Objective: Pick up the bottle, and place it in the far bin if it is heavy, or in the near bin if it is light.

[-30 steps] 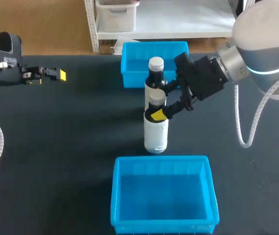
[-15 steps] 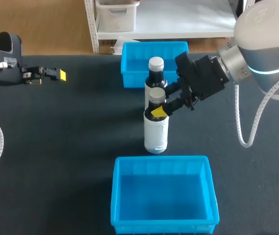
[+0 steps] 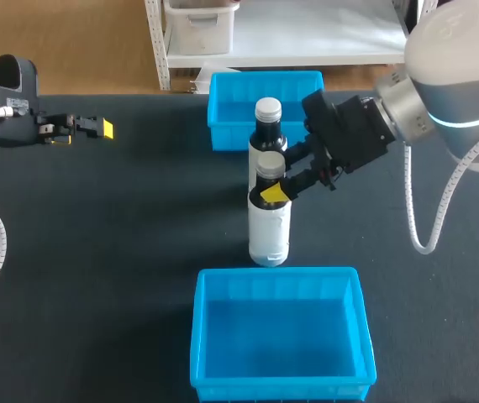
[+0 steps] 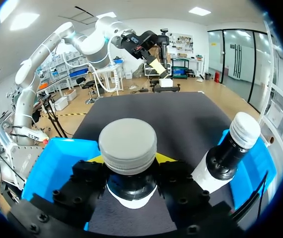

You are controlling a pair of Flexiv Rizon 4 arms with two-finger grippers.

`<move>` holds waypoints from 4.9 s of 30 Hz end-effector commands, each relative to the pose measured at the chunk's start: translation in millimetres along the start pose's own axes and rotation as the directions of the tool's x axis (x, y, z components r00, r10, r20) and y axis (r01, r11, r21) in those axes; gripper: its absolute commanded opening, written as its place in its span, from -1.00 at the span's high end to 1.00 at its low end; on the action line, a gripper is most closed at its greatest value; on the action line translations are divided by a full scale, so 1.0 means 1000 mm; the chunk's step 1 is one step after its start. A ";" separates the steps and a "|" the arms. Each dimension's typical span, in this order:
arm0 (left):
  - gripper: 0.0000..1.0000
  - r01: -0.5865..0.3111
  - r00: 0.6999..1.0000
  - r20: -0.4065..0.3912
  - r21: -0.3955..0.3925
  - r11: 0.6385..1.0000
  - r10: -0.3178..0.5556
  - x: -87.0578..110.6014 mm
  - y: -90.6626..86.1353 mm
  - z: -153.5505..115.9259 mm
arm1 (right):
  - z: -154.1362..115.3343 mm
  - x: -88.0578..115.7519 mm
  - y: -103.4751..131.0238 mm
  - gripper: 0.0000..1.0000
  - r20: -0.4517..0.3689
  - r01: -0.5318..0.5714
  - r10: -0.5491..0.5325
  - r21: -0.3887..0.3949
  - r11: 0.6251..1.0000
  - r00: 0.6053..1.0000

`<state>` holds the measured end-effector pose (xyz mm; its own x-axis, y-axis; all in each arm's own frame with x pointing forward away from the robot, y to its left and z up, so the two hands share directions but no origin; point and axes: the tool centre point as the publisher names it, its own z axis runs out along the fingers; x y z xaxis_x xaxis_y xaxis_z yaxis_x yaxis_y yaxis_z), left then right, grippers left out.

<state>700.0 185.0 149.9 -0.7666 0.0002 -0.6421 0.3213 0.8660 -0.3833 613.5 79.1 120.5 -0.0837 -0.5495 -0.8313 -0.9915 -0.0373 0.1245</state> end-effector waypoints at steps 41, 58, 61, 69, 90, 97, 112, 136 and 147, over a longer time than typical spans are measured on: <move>-1.00 0.000 1.000 0.000 0.000 1.000 0.000 0.000 0.000 0.000 | -0.221 0.015 -0.068 1.00 -0.046 0.033 -0.025 0.168 0.985 0.999; -1.00 0.000 1.000 0.000 0.000 1.000 0.000 0.000 0.000 0.000 | -0.289 0.035 -0.104 1.00 -0.034 0.048 -0.043 0.161 0.986 0.999; -1.00 0.000 1.000 0.000 0.000 1.000 0.000 0.000 0.000 0.000 | -0.297 0.033 -0.111 1.00 -0.037 0.051 -0.046 0.160 0.986 0.998; -1.00 0.000 1.000 0.000 0.000 1.000 0.000 0.000 0.000 0.000 | -0.297 0.021 -0.141 1.00 -0.058 0.067 -0.058 0.182 0.981 0.997; -1.00 0.000 1.000 0.000 0.000 1.000 0.000 0.000 0.000 0.000 | -0.194 -0.079 -0.222 1.00 -0.070 0.026 -0.009 0.252 0.967 0.997; -1.00 0.000 1.000 0.000 0.000 1.000 0.000 0.000 0.000 0.000 | -0.159 -0.100 -0.241 1.00 -0.062 0.028 -0.014 0.239 0.971 0.998; -1.00 0.000 1.000 0.000 0.000 1.000 0.000 0.000 0.000 0.000 | -0.096 -0.118 -0.274 1.00 -0.025 0.038 -0.034 0.184 0.982 0.999; -1.00 0.000 1.000 0.000 0.000 1.000 0.000 0.000 0.000 0.000 | -0.028 -0.102 -0.307 1.00 0.001 0.033 -0.033 0.073 0.997 0.999; -1.00 0.000 1.000 0.000 0.000 1.000 0.000 0.000 0.000 0.000 | -0.013 -0.086 -0.311 1.00 0.002 0.006 -0.006 0.050 0.999 1.000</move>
<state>700.0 185.0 149.9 -0.7666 0.0002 -0.6421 0.3213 0.8660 -0.3833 912.8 122.5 161.5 -0.0752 -0.5452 -0.8349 -0.9766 0.2095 -0.0489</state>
